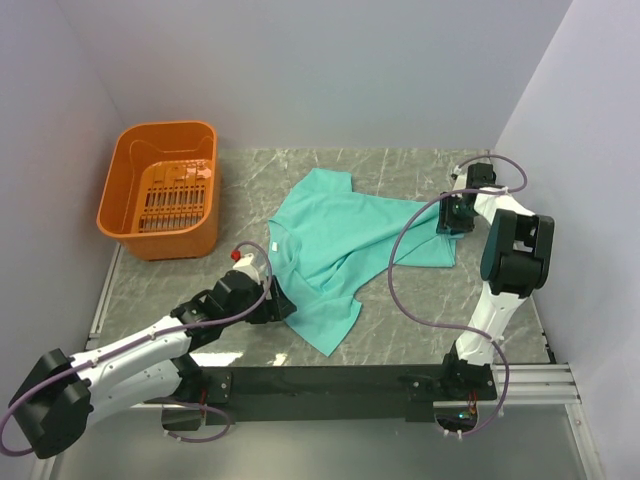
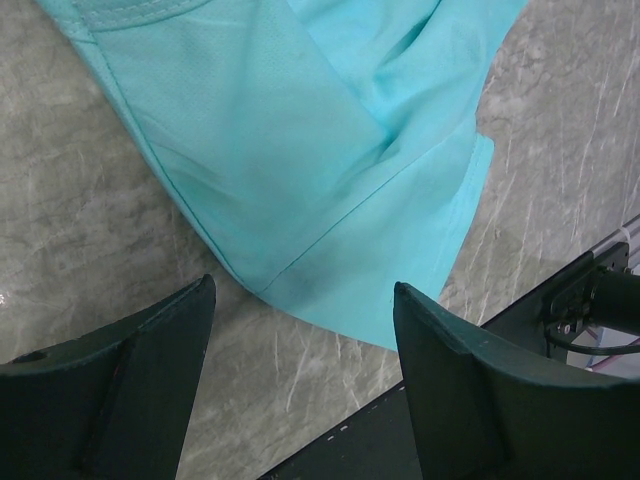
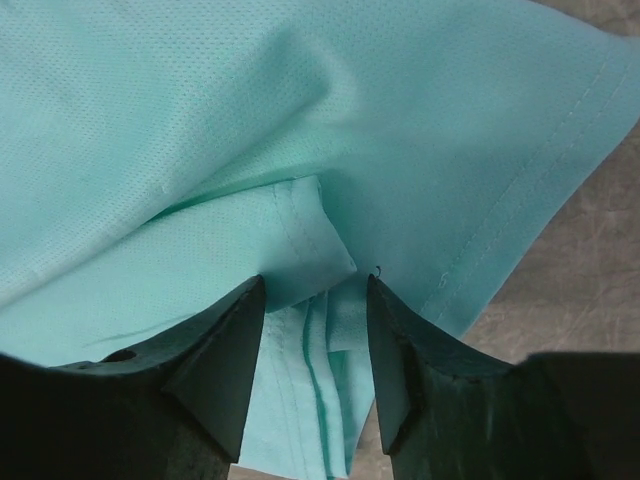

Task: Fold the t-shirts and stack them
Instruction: Flatten the tshirt out

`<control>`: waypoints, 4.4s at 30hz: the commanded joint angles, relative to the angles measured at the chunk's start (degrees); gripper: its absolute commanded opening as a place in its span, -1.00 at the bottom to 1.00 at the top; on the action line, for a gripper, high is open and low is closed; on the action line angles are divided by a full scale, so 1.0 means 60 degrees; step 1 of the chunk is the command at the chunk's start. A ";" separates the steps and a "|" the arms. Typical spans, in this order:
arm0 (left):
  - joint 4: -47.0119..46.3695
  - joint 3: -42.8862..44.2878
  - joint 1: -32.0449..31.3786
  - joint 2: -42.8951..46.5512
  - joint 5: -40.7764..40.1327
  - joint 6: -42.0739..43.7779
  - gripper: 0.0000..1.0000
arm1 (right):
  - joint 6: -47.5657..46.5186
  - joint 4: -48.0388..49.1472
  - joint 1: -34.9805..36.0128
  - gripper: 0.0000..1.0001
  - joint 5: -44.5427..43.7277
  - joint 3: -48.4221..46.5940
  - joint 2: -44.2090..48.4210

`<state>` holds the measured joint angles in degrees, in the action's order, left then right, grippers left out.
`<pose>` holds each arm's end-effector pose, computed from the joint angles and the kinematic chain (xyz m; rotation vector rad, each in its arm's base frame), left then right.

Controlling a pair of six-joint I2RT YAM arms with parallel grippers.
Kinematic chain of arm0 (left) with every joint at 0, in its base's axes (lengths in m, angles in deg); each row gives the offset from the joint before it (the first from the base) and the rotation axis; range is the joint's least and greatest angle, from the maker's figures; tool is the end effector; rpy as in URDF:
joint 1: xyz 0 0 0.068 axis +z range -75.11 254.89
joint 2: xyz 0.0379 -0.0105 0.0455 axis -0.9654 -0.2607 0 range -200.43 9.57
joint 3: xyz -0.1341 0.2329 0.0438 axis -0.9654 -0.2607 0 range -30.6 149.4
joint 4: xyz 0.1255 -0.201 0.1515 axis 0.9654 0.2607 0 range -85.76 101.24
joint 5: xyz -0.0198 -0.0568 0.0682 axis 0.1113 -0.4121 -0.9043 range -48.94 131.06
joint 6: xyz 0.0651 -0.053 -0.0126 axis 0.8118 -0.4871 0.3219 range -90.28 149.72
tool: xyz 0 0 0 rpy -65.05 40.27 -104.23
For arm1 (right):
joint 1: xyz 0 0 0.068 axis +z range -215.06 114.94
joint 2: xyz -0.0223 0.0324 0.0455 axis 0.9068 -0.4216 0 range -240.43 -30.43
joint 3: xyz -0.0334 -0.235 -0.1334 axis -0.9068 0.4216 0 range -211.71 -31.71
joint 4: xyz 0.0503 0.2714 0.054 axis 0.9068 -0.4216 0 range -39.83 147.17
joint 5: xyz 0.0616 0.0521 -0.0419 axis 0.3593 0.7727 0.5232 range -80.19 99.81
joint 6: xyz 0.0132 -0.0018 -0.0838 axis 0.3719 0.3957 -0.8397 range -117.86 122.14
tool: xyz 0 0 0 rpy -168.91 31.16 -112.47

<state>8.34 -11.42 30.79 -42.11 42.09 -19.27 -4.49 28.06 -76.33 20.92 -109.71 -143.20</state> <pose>0.1661 -0.1628 0.1393 -0.0903 2.3660 -0.8791 0.4338 -0.0718 0.1218 0.0475 2.6582 0.1595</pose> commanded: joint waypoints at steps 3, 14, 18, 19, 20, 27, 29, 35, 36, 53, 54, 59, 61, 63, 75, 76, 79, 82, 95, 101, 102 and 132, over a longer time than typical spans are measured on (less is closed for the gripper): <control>-0.0214 -0.0076 -0.0048 0.0132 -0.0144 -0.0125 0.54 | 0.0080 0.0280 -0.0085 -0.11 0.0198 -0.0331 0.0045; -0.0097 -0.0106 -0.0033 0.0249 -0.0627 -0.0199 0.54 | -0.0022 0.0880 -0.0144 -1.00 0.0301 0.0619 0.1230; 0.0108 -0.0091 -0.0048 0.0425 -0.0788 -0.0228 0.55 | -0.0110 0.1056 -0.0144 -1.00 0.0418 0.1411 0.2472; 0.0151 -0.0077 -0.0048 0.0483 -0.0817 -0.0243 0.55 | -0.0139 0.1042 -0.0144 -1.00 0.0520 0.1543 0.2709; 0.0181 -0.0076 -0.0034 0.0498 -0.0847 -0.0243 0.55 | -0.0169 0.0940 -0.0144 -1.00 0.0593 0.1776 0.2914; 0.0401 0.0055 -0.0033 0.0571 -0.1037 -0.0287 0.55 | -0.0942 -0.0640 -0.0158 -1.00 0.1472 0.2393 0.4892; 0.0503 0.0099 -0.0048 0.0630 -0.1066 -0.0272 0.55 | -0.1324 -0.1341 -0.0158 -1.00 0.1575 0.2744 0.5331; 0.0650 0.0172 -0.0033 0.0513 -0.1037 -0.0316 0.54 | -0.3243 -0.2708 -0.0158 -1.00 0.1371 0.4150 0.7264; 0.0621 0.0173 -0.0048 0.0484 -0.1008 -0.0345 0.54 | -0.3564 -0.2766 -0.0173 -1.00 0.1298 0.4355 0.7716; -0.0610 0.0348 -0.0282 -0.2049 -0.0041 -0.0843 0.03 | -0.4709 -0.3600 -0.0158 -1.00 0.0697 0.5587 0.9243; -0.0929 0.0435 -0.0340 -0.2196 -0.0012 -0.0785 -0.03 | -0.4884 -0.3689 -0.0173 -1.00 0.0609 0.5587 0.9346; -0.0948 0.0787 -0.0473 -0.2696 0.0048 -0.0522 -0.82 | -0.5354 -0.4216 -0.0158 -1.00 0.0287 0.5704 1.0165; -0.0133 0.0992 -0.0458 -0.2099 -0.0143 -0.0404 -0.99 | -0.5485 -0.4304 -0.0158 -1.00 -0.0063 0.5734 1.0357; 0.0602 0.1226 -0.0458 -0.1381 -0.0553 -0.0346 -0.99 | -0.5719 -0.4509 -0.0158 -1.00 -0.0284 0.5734 1.0635; 0.2935 0.1037 -0.0488 0.1948 0.0134 -0.0887 -0.99 | -0.7155 -0.7072 -0.0158 -1.00 -0.0504 0.5367 1.1968; 0.3080 0.1095 -0.0488 0.1934 0.0004 -0.0931 -0.99 | -0.7200 -0.7218 -0.0173 -1.00 -0.0563 0.5411 1.2027; 0.3549 0.1402 -0.0488 0.2197 -0.0144 -0.0975 -0.99 | -0.7288 -0.7409 -0.0173 -1.00 -0.0841 0.5601 1.2086; 0.4106 0.1739 -0.0473 0.2533 -0.0538 -0.1077 -0.99 | -0.7346 -0.7716 -0.0173 -0.95 -0.0842 0.5544 1.2188; 0.5455 0.3773 -0.0473 0.3063 -0.1343 -0.0275 0.51 | -0.6836 -0.8057 -0.0158 0.64 0.0458 0.2980 1.1619; 0.3086 0.4944 0.0021 0.0679 -0.2006 0.1699 0.82 | -0.4614 -0.4164 -0.0158 0.66 0.1940 0.3668 0.9365; 0.2183 0.5180 0.0373 -0.0341 -0.1642 0.1966 0.82 | -0.4303 -0.3651 -0.0158 0.65 0.2246 0.3668 0.9028; 0.2641 1.7266 0.4449 -1.4880 0.2961 0.4123 0.51 | 0.0227 0.0954 -0.0598 0.41 0.0637 -0.0727 0.0880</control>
<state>22.68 87.74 57.76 -129.76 56.91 5.01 -4.23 32.74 -79.50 24.27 -112.11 -138.76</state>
